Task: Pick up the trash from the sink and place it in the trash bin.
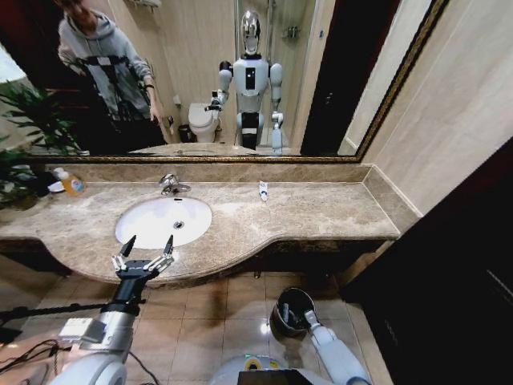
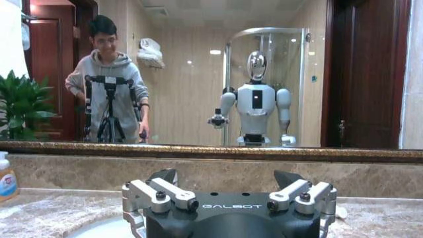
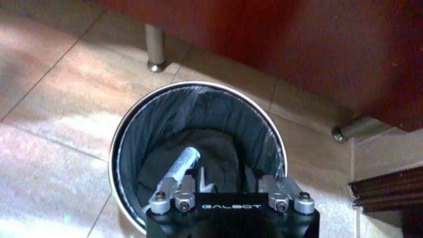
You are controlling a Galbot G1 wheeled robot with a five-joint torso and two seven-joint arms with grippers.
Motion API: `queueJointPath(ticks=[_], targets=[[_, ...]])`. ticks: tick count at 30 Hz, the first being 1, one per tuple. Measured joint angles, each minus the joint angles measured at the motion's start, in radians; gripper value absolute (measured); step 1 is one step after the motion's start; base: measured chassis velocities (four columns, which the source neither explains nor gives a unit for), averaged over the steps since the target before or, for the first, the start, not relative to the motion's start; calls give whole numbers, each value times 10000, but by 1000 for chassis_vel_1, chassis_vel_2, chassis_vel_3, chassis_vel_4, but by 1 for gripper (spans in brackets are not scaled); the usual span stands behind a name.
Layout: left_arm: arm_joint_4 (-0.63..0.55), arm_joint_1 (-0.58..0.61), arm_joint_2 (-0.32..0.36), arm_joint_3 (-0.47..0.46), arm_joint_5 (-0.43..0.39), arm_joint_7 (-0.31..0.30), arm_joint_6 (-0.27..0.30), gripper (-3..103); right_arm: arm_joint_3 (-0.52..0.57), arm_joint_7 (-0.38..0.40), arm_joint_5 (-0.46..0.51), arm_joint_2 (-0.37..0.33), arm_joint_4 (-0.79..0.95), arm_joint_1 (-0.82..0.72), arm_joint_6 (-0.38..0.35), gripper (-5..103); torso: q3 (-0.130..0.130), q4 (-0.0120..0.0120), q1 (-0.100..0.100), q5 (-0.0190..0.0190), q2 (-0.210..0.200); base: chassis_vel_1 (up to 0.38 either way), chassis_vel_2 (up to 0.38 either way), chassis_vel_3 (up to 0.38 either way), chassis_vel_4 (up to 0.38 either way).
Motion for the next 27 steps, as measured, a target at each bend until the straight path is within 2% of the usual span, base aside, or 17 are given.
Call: queueJointPath(ticks=[3, 5, 8, 9, 11, 12, 13, 14, 16, 20, 22, 24, 25, 27], targets=[[0, 0, 0, 0, 0, 0, -1, 100, 16, -39, 478, -90, 354, -145, -120, 59, 0, 0, 0, -2, 0, 0, 0, 0, 0], [0, 0, 0, 0, 0, 0, 0, 100, 15, -73, 652, -112, 514, -225, -192, 59, 0, 0, 0, -1, 0, 0, 0, 0, 0], [0, 0, 0, 0, 0, 0, 0, 100, 73, -557, 1625, -162, 1377, -665, -282, 76, 0, 0, 0, 0, 0, 0, 0, 0, 0], [0, 0, 0, 0, 0, 0, 0, 100, 73, -557, 1625, -162, 1377, -665, -282, 76, 0, 0, 0, 0, 0, 0, 0, 0, 0], [0, 0, 0, 0, 0, 0, 0, 100, 121, -726, 2689, -192, 2332, -1121, -441, 86, 0, 0, 0, -1, 0, 0, 0, 0, 0], [0, 0, 0, 0, 0, 0, 0, 100, 131, -778, 3155, -208, 2785, -1359, -637, 86, -1, 1, 0, 1, 0, 0, 0, 0, 0], [0, 0, 0, 0, 0, 0, 0, 100, 163, -849, 3744, -232, 3438, -1738, -923, 91, -1, 1, 0, 1, 1, 0, 0, 0, 0], [0, 0, 0, 0, 0, 0, 0, 100, 163, -849, 3744, -232, 3438, -1738, -923, 91, -1, 1, 0, 1, 1, 0, 0, 0, 0], [0, 0, 0, 0, 0, 0, 0, 100, 252, -927, 4602, -267, 4679, -2444, -1263, 99, 0, -2, 0, 0, 2, 0, 0, 0, 0], [0, 0, -1, 0, 0, 0, 0, 100, 405, -923, 5362, -299, 6381, -3301, -1408, 100, -1, 1, -2, 1, 2, 0, 0, 0, 0], [0, 0, 0, 1, 0, 0, 0, 100, 651, -900, 6015, -340, 8122, -4295, -767, 100, -1, 0, -1, -1, 2, 0, 0, 0, 0], [0, 0, 0, 0, 0, 0, 0, 100, 726, -899, 6016, -337, 8397, -4439, -685, 100, 0, -1, -1, 2, 2, 0, 0, 0, 0], [0, 0, 0, 0, 0, 0, 0, 100, 1051, -928, 5941, -321, 9670, -5094, -367, 100, -1, -1, -1, -3, 2, 0, 0, 0, 0], [0, 0, 0, 0, 0, 0, 0, 100, 1270, -942, 5939, -295, 10724, -5664, -262, 100, -1, 0, -2, -3, 2, 0, 0, 0, 0]])
